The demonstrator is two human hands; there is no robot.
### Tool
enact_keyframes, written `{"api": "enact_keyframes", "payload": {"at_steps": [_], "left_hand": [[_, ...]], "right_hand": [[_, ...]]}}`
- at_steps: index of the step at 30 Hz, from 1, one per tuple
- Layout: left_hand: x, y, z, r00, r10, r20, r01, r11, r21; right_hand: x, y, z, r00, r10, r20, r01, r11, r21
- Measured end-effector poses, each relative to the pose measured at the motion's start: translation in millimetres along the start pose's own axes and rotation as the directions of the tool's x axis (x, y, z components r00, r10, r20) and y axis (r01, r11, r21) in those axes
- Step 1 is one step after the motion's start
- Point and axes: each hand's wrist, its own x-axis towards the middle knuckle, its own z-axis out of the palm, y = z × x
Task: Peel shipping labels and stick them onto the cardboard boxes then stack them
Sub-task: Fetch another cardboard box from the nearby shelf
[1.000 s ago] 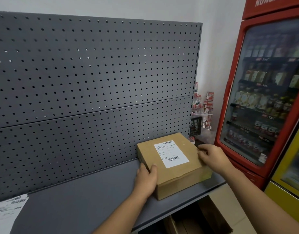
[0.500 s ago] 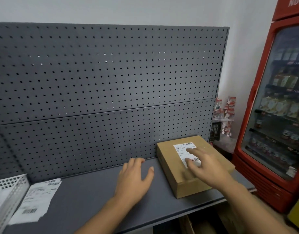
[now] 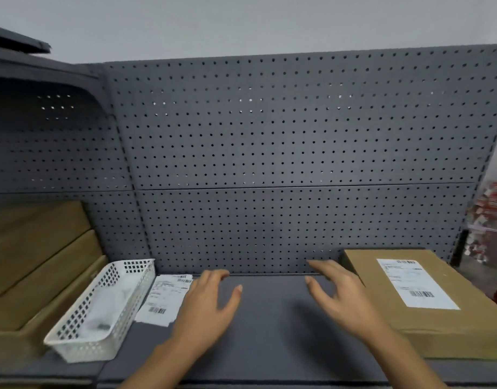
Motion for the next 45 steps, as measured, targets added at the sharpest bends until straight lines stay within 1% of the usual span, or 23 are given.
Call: {"api": "enact_keyframes", "payload": {"at_steps": [3,12,18,21,26,31,35,39,45], "left_hand": [[-4,-27,-29,0.998,-0.041,-0.037,0.041,0.999,-0.013],[-13,-95,-116,0.981,-0.119,-0.155,0.122,0.992,0.016],[-13,-129,-166,0.974,-0.136,-0.182,0.134,0.991,-0.02],[-6,-139,-185,0.973,-0.129,-0.191,0.119,0.991,-0.058],[12,-143,-215,0.972,-0.103,-0.212,0.075,0.987,-0.14],[34,-149,-250,0.967,0.001,-0.256,-0.003,1.0,-0.009],[49,-166,-289,0.957,0.05,-0.286,-0.008,0.989,0.146],[57,-198,-329,0.963,-0.011,-0.269,0.076,0.969,0.233],[57,-257,-371,0.951,-0.152,-0.267,0.223,0.941,0.256]], "right_hand": [[11,-21,28,0.998,-0.023,0.058,0.021,0.999,0.037],[39,-103,107,0.982,-0.104,0.155,0.089,0.991,0.102],[54,-158,154,0.976,-0.155,0.153,0.134,0.981,0.137],[60,-187,173,0.973,-0.169,0.157,0.144,0.977,0.157],[67,-230,200,0.976,-0.166,0.141,0.129,0.962,0.242],[73,-258,218,0.982,-0.153,0.109,0.111,0.941,0.319],[79,-275,229,0.985,-0.14,0.1,0.097,0.933,0.347],[84,-294,239,0.986,-0.122,0.117,0.07,0.924,0.375],[95,-324,266,0.981,-0.143,0.132,0.084,0.923,0.375]]}}
